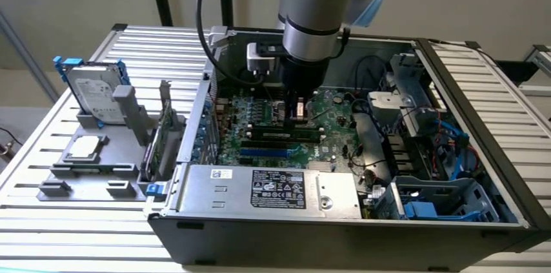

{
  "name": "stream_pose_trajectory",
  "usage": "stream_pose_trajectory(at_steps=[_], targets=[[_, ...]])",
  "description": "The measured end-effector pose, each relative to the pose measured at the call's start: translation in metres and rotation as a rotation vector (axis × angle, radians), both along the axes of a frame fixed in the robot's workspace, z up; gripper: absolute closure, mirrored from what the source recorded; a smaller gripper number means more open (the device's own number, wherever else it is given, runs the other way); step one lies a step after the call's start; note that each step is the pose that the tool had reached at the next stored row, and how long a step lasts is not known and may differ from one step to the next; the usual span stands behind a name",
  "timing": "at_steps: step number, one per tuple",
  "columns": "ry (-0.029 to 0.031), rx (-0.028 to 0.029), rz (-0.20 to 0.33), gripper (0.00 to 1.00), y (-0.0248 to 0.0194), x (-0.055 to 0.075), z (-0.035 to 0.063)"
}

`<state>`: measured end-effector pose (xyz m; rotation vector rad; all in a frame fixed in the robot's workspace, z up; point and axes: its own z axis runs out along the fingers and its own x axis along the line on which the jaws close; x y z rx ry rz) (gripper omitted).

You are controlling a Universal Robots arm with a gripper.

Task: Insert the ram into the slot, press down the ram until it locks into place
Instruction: 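Press down the ram until it locks into place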

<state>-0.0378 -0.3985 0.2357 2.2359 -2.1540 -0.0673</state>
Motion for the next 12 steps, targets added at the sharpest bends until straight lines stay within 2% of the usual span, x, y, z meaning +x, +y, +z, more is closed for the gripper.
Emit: stream_pose_trajectory(at_steps=[12], targets=[[-0.0003,0.0002,0.0,0.9,0.0004,0.0,-0.0076]])
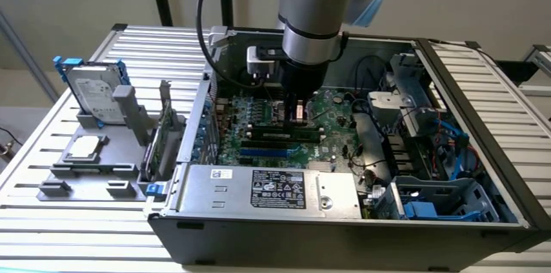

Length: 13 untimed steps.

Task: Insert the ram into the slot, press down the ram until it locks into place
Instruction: 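Press down the ram until it locks into place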

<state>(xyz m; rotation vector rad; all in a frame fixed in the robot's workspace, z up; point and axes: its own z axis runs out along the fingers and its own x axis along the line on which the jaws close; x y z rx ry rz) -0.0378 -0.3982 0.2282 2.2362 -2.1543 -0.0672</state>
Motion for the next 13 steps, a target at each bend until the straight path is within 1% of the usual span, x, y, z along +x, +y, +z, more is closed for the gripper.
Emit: stream_pose_trajectory(at_steps=[5,8,9,11,13], targets=[[-0.0001,-0.0001,0.0,0.9,0.0,-0.001,-0.0008],[-0.0003,0.0011,0.0,0.9,0.0001,-0.001,0.0001],[-0.0004,0.0015,0.0,0.9,0.0001,-0.001,0.0029],[0.0002,0.0002,0.0,0.9,0.0,-0.001,0.0101],[0.0003,0.0003,0.0,0.9,0.0,-0.001,0.0157]])
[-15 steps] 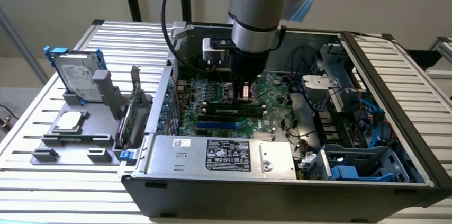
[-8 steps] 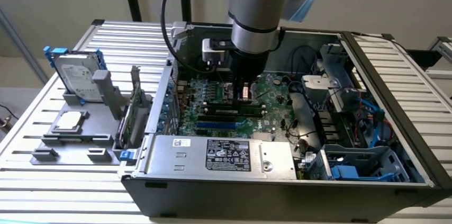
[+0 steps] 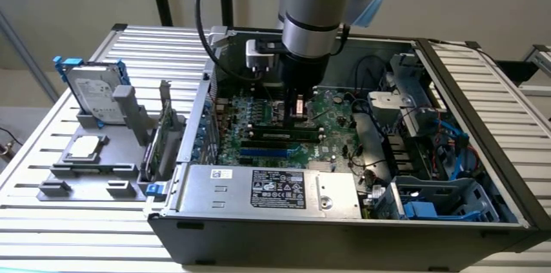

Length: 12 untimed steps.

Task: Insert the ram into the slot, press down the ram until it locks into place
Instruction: 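Press down the ram until it locks into place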

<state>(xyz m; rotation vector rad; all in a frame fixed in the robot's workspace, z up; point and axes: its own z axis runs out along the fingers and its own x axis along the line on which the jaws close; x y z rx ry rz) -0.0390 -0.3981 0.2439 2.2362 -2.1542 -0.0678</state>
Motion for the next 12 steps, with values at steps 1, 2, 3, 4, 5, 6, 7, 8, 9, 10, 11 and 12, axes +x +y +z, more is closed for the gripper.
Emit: stream_pose_trajectory(at_steps=[1,2,3,4,5,6,7,8,9,10,11,12], targets=[[0.0001,0.0,0.0,0.9,0.0,0.0,0.0021],[0.0002,-0.0001,0.0,0.9,0.0,0.0,0.0038],[0.0002,-0.0002,0.0,0.9,0.0,0.0001,0.005],[0.0002,0.0,0.0,0.9,0.0,0.0003,0.0062],[0.0002,-0.0001,0.0,0.9,0.0,0.0005,0.0071],[0.0001,0.0001,0.0,0.9,0.0,0.0007,0.0073],[0.0,0.0002,0.0,0.9,0.0,0.0007,0.0073],[0.0,0.0002,0.0,0.9,0.0,0.0008,0.0073],[0.0,0.0002,0.0,0.9,0.0,0.0008,0.0074],[0.0002,-0.0001,0.0,0.9,0.0,0.0008,0.0075],[0.0002,-0.0001,0.0,0.9,0.0,0.0008,0.0075],[0.0002,-0.0001,0.0,0.9,0.0,0.0008,0.0075]])
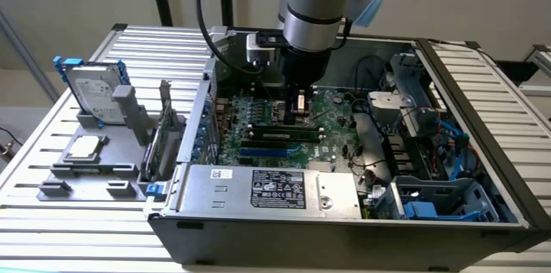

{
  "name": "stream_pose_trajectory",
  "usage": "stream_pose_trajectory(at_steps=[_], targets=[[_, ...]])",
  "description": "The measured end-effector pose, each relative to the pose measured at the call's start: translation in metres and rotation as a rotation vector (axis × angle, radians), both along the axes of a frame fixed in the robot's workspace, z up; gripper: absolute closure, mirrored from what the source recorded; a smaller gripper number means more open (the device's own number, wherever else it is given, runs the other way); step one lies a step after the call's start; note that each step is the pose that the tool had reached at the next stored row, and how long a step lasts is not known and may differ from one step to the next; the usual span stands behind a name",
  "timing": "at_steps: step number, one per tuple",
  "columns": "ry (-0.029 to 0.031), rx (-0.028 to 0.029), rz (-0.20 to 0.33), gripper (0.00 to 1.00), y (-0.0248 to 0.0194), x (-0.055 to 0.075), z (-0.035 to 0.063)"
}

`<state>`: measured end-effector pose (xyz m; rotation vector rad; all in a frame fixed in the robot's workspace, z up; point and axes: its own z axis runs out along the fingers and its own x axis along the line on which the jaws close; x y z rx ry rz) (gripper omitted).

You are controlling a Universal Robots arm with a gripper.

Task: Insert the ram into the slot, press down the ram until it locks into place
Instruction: 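Press down the ram until it locks into place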

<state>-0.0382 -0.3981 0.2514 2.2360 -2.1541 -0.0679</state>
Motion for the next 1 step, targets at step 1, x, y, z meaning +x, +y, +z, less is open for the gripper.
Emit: stream_pose_trajectory(at_steps=[1], targets=[[0.0,0.0,0.0,0.9,0.0,0.0,0.0]])
